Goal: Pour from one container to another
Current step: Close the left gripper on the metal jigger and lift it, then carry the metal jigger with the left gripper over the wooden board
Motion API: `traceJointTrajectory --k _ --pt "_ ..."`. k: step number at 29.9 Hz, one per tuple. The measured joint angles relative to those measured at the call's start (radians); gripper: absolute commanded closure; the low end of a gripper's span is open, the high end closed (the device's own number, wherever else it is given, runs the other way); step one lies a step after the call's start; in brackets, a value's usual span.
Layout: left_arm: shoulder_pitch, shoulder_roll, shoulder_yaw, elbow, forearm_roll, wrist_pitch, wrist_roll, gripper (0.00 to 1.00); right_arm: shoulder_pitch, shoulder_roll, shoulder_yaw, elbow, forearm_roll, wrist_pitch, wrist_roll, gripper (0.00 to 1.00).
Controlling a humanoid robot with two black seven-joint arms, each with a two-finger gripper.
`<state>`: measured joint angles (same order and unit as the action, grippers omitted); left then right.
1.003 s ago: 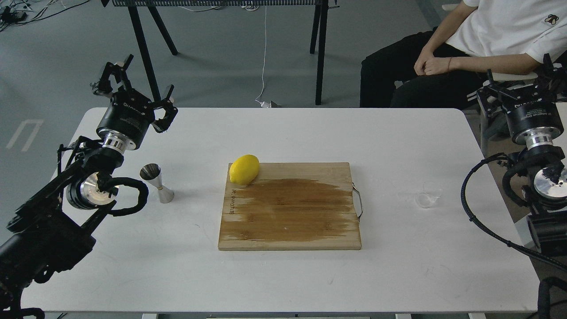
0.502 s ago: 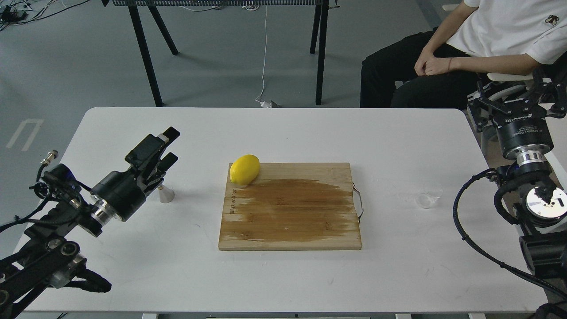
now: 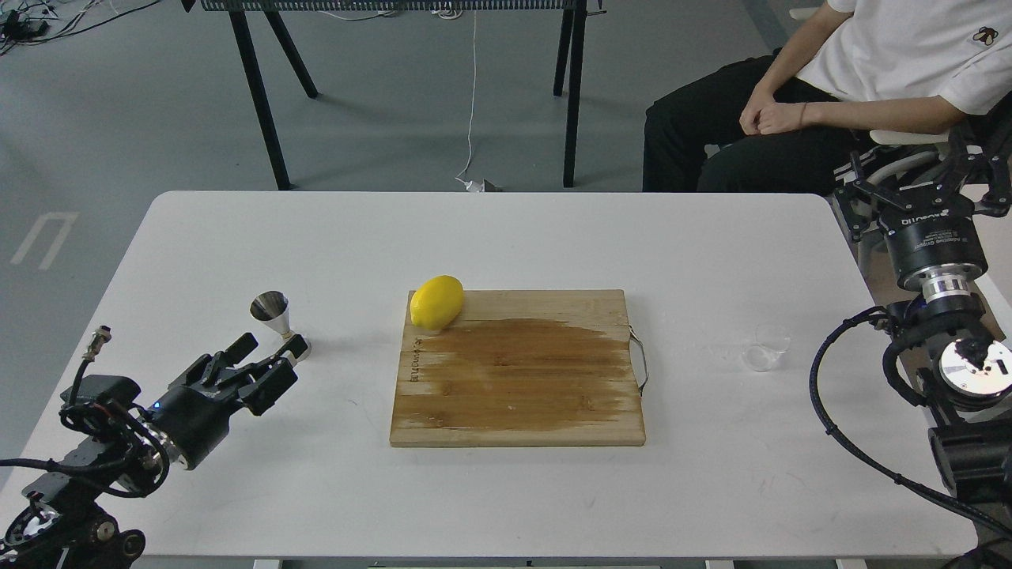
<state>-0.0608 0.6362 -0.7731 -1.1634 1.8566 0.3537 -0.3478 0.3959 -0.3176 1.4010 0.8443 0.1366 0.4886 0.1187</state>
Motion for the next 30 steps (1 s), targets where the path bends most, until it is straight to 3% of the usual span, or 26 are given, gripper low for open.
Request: traceJointTrajectory --k 12,17,26,30 --pt "-0.119 -0.16 0.0 0.329 0.2 0.064 0.048 0.11 0.0 0.001 -0.005 -0.001 0.0 0.0 -0.008 0.0" --pt "-0.15 -0.204 0.001 0.382 0.218 0.094 0.051 0.15 -0.002 0.001 -0.009 -0.006 0.0 0.0 -0.011 0.0" --pt "-0.208 -0.265 0.001 0.484 0.216 0.094 0.055 0.29 -0.005 0.002 -0.01 -0.006 0.0 0.0 -0.011 0.0" --pt "-0.226 -0.282 0.0 0.505 0.213 0.098 0.054 0.4 -0.005 0.002 -0.01 -0.011 0.0 0.0 -0.011 0.0"
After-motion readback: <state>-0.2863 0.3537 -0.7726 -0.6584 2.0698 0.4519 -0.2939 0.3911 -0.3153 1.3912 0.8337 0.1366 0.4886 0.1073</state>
